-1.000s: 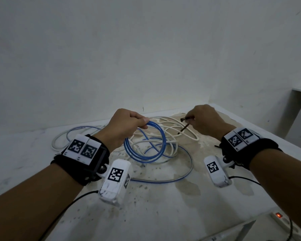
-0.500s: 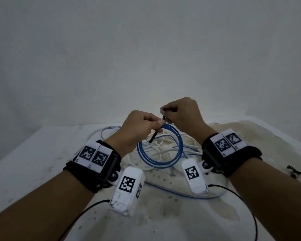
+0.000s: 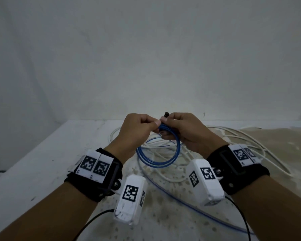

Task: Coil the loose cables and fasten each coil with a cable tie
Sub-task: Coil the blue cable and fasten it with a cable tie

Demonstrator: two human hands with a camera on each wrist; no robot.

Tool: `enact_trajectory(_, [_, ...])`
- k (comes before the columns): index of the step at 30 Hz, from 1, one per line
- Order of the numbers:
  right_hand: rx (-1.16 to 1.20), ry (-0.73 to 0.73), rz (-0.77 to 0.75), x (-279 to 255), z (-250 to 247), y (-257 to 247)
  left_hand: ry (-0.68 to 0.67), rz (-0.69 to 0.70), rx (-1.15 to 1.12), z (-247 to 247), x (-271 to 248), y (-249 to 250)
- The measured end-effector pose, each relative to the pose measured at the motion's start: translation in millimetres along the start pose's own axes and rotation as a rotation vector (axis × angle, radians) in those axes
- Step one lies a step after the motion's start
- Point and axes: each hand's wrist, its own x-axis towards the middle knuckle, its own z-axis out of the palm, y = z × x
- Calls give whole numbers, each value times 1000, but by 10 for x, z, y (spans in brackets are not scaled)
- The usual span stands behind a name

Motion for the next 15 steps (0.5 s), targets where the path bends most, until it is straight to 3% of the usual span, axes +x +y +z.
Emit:
enact_trajectory(9, [-246,-18,-13,-24,45,-71,42,-22,18,-3,53,-139])
enact_trajectory(15, [-352,-46,-31,-123,113,-152,-39,14,83,-64,-34,-25])
